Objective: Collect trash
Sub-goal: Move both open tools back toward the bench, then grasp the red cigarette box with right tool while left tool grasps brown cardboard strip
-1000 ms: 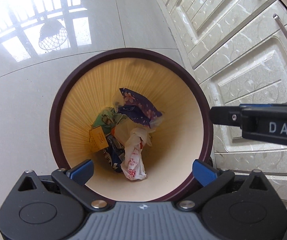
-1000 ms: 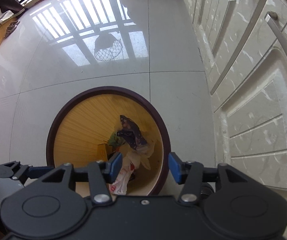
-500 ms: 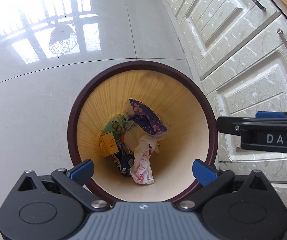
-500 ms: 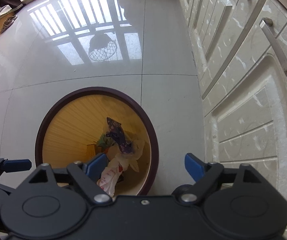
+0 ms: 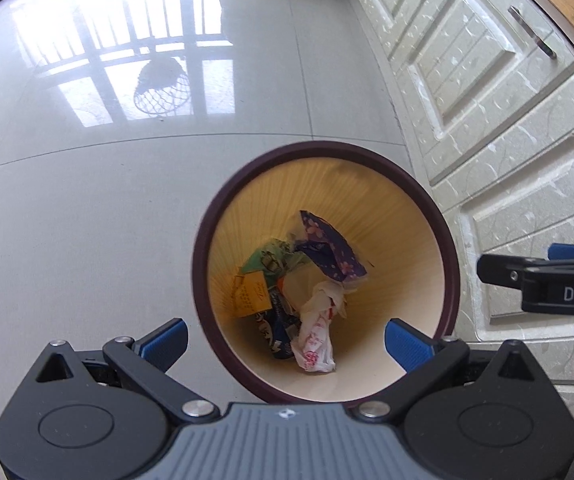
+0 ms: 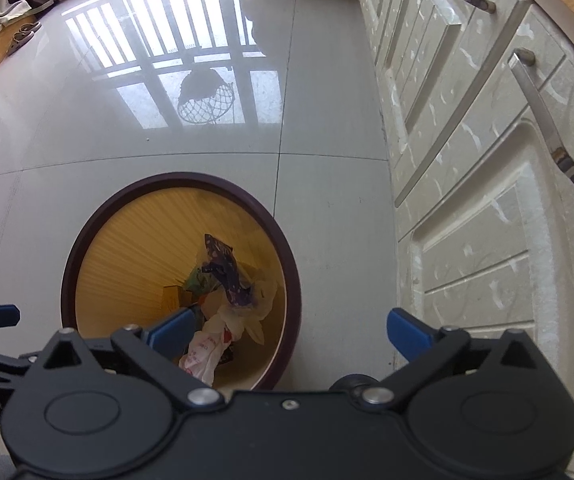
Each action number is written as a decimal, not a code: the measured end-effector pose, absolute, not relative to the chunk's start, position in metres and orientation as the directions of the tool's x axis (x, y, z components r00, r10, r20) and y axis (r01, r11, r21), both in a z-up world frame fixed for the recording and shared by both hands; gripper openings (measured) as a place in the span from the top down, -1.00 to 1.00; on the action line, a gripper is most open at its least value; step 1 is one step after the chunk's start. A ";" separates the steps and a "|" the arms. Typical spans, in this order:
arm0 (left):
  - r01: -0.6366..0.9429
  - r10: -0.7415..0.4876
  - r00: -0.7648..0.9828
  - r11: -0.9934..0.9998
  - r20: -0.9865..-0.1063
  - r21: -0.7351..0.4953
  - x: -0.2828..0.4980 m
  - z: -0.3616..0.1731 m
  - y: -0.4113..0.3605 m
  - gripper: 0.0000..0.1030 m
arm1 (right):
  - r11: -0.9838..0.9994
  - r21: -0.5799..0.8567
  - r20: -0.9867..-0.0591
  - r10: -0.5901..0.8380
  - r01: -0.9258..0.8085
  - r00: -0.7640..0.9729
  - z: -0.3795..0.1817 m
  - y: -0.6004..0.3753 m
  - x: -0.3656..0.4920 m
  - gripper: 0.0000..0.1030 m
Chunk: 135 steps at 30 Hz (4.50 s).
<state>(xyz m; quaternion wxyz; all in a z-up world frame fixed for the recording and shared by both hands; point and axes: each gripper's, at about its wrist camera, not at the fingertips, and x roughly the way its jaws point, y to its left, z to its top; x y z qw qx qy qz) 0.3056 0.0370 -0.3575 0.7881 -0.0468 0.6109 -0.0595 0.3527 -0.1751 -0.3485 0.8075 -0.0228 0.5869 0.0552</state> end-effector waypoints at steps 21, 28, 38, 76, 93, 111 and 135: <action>-0.051 -0.058 0.364 0.995 -0.929 -0.082 0.277 -0.314 0.066 -1.00 | 0.983 0.001 -0.908 0.077 -0.181 0.412 -0.303 -0.175 0.318 -1.00; -0.073 -0.071 0.455 0.990 -0.888 -0.117 0.261 -0.274 0.070 -1.00 | 0.985 0.006 -0.862 0.093 -0.174 0.497 -0.268 -0.180 0.305 -1.00; -0.082 -0.071 0.587 0.986 -0.806 -0.146 0.243 -0.217 0.063 -1.00 | 0.985 -0.016 -0.767 0.097 -0.170 0.634 -0.206 -0.195 0.284 -1.00; 0.317 -0.368 0.904 0.918 -0.218 -0.236 0.276 -0.090 -0.157 -1.00 | 0.902 0.118 -0.266 -0.374 0.415 0.888 -0.081 -0.428 0.294 -1.00; 0.656 -0.627 0.684 0.752 -0.373 -0.064 0.365 -0.139 -0.288 -1.00 | 0.820 0.430 -0.413 -0.193 0.377 0.890 -0.166 -0.483 0.339 -0.61; 0.751 -0.653 0.515 0.656 -0.556 -0.076 0.411 -0.165 -0.350 -0.38 | 0.720 0.554 -0.465 -0.148 0.418 0.873 -0.184 -0.519 0.321 0.31; 0.752 -0.569 0.518 0.659 -0.638 0.022 0.406 -0.170 -0.394 0.70 | 0.504 0.758 -0.433 -0.084 0.413 0.897 -0.205 -0.552 0.302 0.46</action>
